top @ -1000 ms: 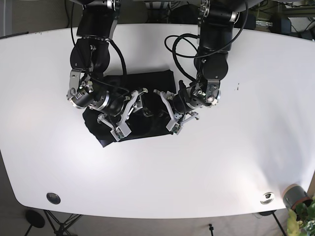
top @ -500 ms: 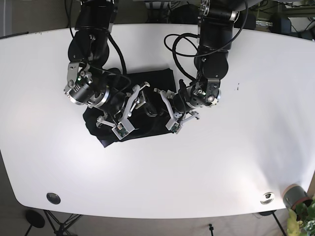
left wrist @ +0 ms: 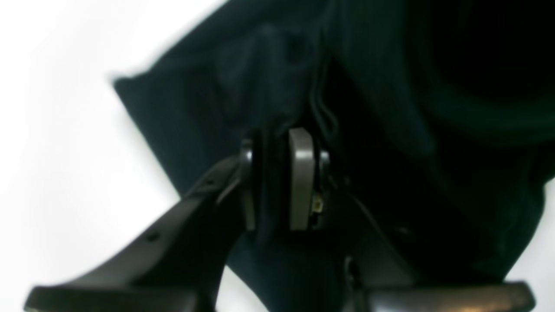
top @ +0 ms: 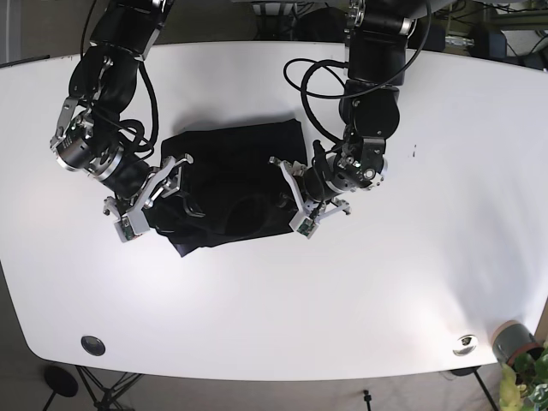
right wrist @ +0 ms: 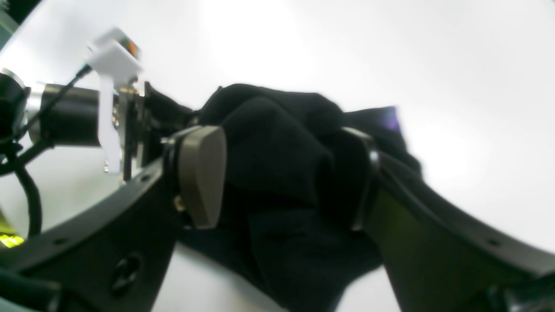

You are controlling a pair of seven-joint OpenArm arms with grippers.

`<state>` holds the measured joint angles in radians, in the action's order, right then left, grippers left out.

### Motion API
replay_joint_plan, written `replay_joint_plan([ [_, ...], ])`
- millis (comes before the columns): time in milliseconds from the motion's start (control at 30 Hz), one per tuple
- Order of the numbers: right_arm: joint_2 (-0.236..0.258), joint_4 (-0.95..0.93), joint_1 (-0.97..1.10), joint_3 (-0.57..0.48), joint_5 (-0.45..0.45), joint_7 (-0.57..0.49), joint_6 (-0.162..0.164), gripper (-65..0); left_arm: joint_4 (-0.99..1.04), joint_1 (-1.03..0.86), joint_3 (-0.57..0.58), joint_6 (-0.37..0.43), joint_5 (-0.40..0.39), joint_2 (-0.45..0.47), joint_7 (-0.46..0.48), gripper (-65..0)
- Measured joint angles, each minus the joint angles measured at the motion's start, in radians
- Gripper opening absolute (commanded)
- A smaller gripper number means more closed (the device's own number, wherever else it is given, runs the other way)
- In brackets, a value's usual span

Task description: Fold the T-shirt properly

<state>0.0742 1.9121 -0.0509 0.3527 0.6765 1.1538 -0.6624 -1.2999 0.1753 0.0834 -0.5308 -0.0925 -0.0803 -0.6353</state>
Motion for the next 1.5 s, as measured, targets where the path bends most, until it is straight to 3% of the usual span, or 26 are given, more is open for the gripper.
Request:
replay_joint_plan([
  [133,0.018,-0.082,0.000,-0.008,0.063,0.002,0.000,-26.5,-0.037,-0.001,0.000,0.000,-0.072,0.003,0.001,-56.5],
  [367,0.048,-0.177,-0.081,-0.011,0.089,0.001,0.002,-11.9,-0.156,-0.021,0.006,0.000,-0.154,0.059,0.002,-56.5],
  [600,0.064,-0.266,-0.132,-0.014,0.090,0.002,0.000,-12.0,-0.174,-0.095,0.003,0.000,-0.188,0.148,-0.014,-56.5],
  [867,0.072,-0.350,-0.132,-0.076,0.084,0.002,0.001,-14.6,-0.137,-0.114,0.006,0.003,-0.220,0.158,0.001,-56.5],
  [1067,0.063,-0.350,-0.122,-0.146,0.091,-0.003,0.001,-23.5,-0.079,-0.127,0.008,0.000,-0.221,0.158,0.002,-56.5],
  [1267,0.055,-0.351,-0.108,-0.136,0.079,0.001,0.008,-40.7,-0.011,-0.113,0.008,-0.001,-0.247,0.153,0.048,-56.4],
  [1433,0.039,-0.351,-0.105,-0.142,0.091,-0.008,0.008,-59.6,0.016,-0.097,0.008,-0.008,-0.257,0.153,0.056,-56.4],
  [1500,0.040,-0.348,-0.088,-0.142,0.091,-0.010,0.007,-63.1,0.018,-0.092,0.008,-0.008,-0.255,0.153,0.049,-56.4],
])
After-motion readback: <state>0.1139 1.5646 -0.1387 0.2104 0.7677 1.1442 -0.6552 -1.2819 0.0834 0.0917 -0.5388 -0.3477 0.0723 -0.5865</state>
